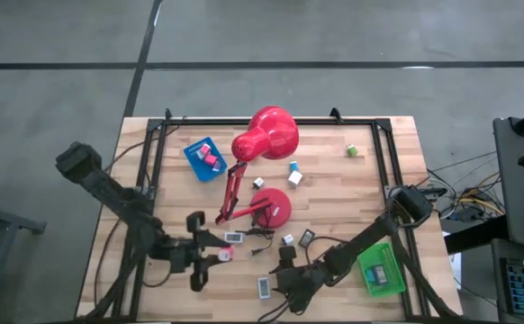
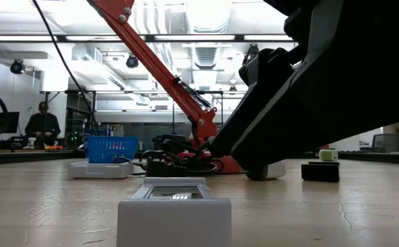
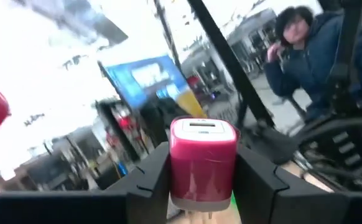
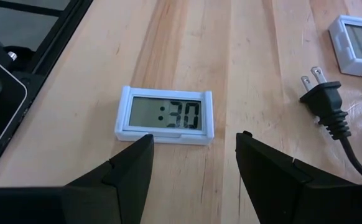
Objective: Pick & Place Office items
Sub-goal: Put the light pink charger adapter into the blue bin
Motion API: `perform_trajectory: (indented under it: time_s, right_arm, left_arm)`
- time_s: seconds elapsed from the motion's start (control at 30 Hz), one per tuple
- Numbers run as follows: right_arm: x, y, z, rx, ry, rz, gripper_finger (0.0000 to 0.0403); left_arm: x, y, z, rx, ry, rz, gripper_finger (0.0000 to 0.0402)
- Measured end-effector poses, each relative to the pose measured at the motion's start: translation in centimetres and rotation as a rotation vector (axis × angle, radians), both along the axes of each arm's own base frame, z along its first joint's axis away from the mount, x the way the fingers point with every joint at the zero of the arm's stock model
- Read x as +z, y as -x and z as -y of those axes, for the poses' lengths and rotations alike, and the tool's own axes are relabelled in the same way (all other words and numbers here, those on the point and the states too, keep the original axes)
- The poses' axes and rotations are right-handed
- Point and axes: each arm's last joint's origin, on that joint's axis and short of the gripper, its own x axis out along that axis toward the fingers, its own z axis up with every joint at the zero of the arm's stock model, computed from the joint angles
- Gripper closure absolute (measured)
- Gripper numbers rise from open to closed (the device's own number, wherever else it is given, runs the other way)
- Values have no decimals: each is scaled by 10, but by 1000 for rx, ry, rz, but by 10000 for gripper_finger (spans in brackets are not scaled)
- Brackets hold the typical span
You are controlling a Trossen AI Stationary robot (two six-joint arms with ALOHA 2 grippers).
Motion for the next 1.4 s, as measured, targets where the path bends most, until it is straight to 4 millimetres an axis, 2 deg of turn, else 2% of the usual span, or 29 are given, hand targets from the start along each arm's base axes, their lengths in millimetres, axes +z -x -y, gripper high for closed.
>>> perform_trajectory:
  time_s: [0.33,0.6,0.7,0.8,1.03,1.13,1.4]
  right_arm:
    - [0,0,0,0,1,-1,179]
    - [0,0,0,0,0,0,179]
    - [0,0,0,0,0,0,179]
    - [0,0,0,0,0,0,179]
    - [0,0,0,0,0,0,179]
    - [0,0,0,0,0,0,179]
    - [0,-1,1,-4,0,0,179]
  left_arm:
    - [40,22,-29,81,-88,107,271]
    - [61,34,-65,253,-99,112,271]
    - [62,40,-80,301,-94,116,271]
    - [55,45,-96,346,-68,118,271]
    - [19,53,-135,389,22,120,271]
    - [4,53,-149,394,67,108,271]
    - [-23,47,-185,461,166,31,271]
